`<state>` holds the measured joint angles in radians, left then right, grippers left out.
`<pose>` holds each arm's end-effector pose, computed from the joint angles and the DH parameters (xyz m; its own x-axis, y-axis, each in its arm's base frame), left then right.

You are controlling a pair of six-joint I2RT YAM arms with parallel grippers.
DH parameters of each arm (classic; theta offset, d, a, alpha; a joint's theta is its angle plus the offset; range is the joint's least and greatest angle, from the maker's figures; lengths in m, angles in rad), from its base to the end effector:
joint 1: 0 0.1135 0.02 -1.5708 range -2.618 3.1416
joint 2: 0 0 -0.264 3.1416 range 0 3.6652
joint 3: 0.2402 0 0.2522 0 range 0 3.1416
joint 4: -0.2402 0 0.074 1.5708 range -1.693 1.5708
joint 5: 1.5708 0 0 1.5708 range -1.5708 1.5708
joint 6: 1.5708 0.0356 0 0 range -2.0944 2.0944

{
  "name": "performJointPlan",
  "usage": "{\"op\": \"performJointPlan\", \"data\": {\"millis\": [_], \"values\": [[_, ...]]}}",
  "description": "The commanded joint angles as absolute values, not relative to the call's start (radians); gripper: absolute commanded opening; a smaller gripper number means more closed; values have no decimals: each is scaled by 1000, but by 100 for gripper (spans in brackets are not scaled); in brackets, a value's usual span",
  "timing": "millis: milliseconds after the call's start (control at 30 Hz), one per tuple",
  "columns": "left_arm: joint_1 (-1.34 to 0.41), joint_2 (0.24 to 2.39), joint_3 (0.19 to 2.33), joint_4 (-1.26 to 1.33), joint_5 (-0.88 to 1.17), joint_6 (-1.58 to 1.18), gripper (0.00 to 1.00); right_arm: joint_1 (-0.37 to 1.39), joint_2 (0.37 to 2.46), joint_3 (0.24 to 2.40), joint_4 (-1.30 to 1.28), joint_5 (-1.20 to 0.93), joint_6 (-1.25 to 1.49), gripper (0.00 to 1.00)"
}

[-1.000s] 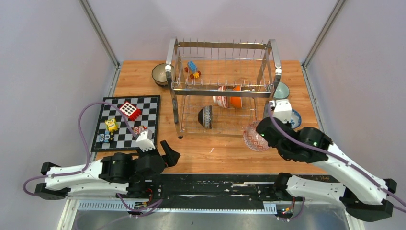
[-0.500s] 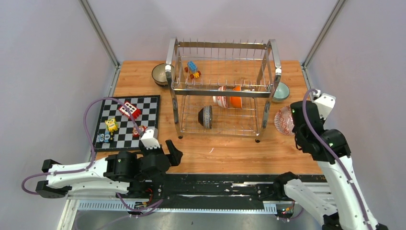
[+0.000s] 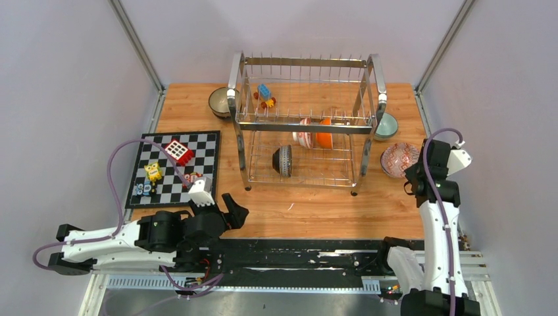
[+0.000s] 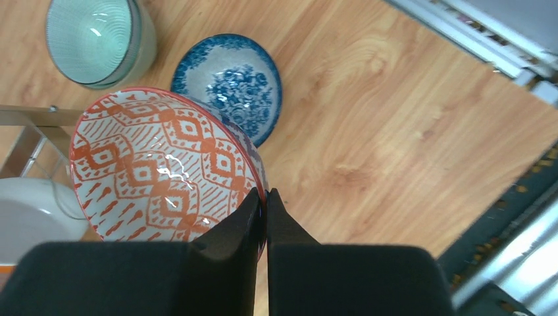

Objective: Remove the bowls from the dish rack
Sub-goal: Place the bowl with the bowl.

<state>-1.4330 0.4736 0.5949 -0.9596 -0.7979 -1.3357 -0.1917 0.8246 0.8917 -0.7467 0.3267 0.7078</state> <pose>0.0372 -0.0827 0.2496 -0.6324 -0.3829 -0.6734 0.0465 0.8490 -0.5263 0.1598 -0.0426 0.3159 -0.1921 0.6646 -0.7221 0.7244 0.5924 0.3525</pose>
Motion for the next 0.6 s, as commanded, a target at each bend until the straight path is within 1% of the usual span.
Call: {"op": "performJointPlan", "data": {"millis": [0,167,300,433,567], "values": [[-1436,434,551,-915,-828,-1320,100,-220,787,799,-446,236,757,2],[-1436,427,524,-887,-830,-1313,100,-282,934,794,-402,158,773,2],[-1436,432,516,-882,-822,-1318,100,-331,997,772,-336,99,803,2],[-1437,436,503,-877,-819,-1331,100,-345,1091,817,-347,85,786,2],[-1436,440,491,-862,-812,-1333,100,-371,1137,826,-348,76,779,2]]}}
